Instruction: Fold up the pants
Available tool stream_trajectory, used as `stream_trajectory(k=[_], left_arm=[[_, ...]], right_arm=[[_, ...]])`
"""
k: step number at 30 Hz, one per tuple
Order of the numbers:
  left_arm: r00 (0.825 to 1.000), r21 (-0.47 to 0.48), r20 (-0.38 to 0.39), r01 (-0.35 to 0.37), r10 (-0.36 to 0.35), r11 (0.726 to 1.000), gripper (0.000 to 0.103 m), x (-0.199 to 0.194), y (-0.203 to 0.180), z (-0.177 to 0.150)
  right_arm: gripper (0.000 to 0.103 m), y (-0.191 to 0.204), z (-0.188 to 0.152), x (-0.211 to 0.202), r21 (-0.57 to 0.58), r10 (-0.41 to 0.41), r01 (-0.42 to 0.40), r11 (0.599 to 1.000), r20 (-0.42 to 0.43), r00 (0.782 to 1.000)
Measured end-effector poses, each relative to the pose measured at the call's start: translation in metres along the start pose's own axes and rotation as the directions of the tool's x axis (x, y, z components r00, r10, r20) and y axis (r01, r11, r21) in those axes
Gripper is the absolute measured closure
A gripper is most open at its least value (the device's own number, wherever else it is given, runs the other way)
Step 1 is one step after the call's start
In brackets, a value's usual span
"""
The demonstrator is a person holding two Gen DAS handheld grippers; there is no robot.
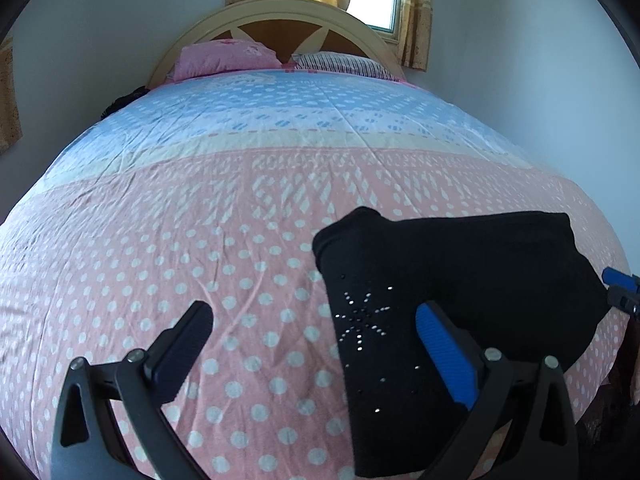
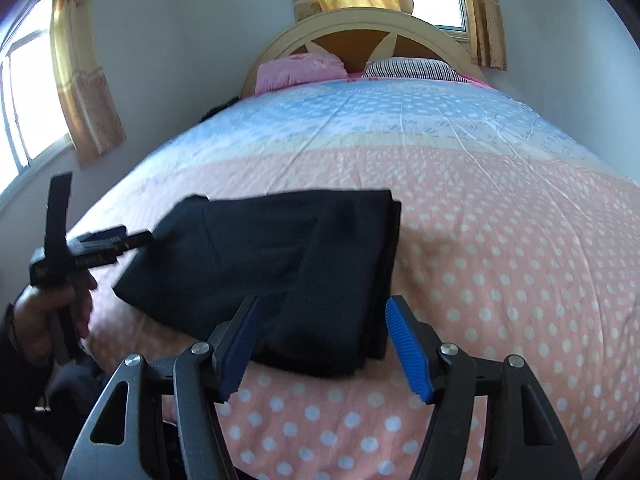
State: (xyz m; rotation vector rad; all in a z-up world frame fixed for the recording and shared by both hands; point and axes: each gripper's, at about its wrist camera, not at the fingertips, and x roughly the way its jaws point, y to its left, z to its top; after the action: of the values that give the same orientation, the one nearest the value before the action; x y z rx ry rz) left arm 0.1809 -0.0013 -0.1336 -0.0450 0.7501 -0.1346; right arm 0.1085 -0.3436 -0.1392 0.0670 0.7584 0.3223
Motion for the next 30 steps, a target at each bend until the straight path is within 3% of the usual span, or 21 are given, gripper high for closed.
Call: stream_trajectory(k=[2, 3, 4, 5, 7, 10, 14, 18, 22, 30], left_arm=[[1.000, -0.030, -0.004, -0.003, 0.003, 1.000, 0.000, 0.002, 0.007, -0.002], [1.000, -0.044, -0.010, 0.003, -0.004, 0.999, 0.000, 0.003, 0.010, -0.003], [1.000, -0.057, -0.017, 0.012, -0.013, 0.998, 0.000, 0.005, 0.012, -0.005], [1.000, -0.063, -0.019, 0.016, -0.017, 0.998, 0.000, 0.006, 0.013, -0.005], [1.000, -0.065, -0.018, 0.016, -0.017, 0.998, 0.000, 0.008, 0.012, -0.006], [1.000, -0.061, -0.016, 0.020, -0.021, 0.998, 0.000, 0.008, 0.011, -0.005], [0.999, -0.053, -0.025, 0.035, -0.036, 0.998, 0.000, 0.010, 0.009, -0.006], [0.996, -0.034, -0.037, 0.079, -0.080, 0.996, 0.000, 0.013, 0.002, -0.004], [0.995, 0.005, -0.052, 0.089, -0.089, 0.996, 0.000, 0.019, -0.008, -0.001], [0.992, 0.074, -0.094, 0.096, -0.089, 0.993, 0.000, 0.030, -0.025, 0.003]], right_arm=[[0.052, -0.004, -0.002, 0.004, 0.012, 0.007, -0.007, 1.000, -0.013, 1.000], [0.063, -0.002, -0.003, 0.005, 0.006, 0.011, -0.010, 1.000, -0.019, 1.000], [0.087, -0.001, -0.004, 0.007, -0.008, 0.004, -0.005, 1.000, -0.032, 0.999], [0.094, 0.001, -0.004, 0.007, -0.014, 0.007, -0.007, 1.000, -0.044, 0.999], [0.095, -0.002, -0.003, 0.007, 0.017, 0.022, -0.021, 1.000, -0.060, 0.998], [0.095, -0.014, -0.007, 0.013, 0.076, 0.042, -0.035, 0.997, -0.095, 0.995], [0.092, -0.024, -0.006, 0.010, 0.126, 0.102, -0.092, 0.988, -0.068, 0.992], [0.052, -0.036, -0.002, 0.003, 0.183, 0.074, -0.071, 0.980, -0.010, 0.997], [0.051, -0.053, 0.007, 0.016, 0.261, 0.128, -0.123, 0.958, -0.004, 0.992], [0.052, -0.067, 0.015, 0.055, 0.397, 0.299, -0.264, 0.879, -0.026, 0.954]])
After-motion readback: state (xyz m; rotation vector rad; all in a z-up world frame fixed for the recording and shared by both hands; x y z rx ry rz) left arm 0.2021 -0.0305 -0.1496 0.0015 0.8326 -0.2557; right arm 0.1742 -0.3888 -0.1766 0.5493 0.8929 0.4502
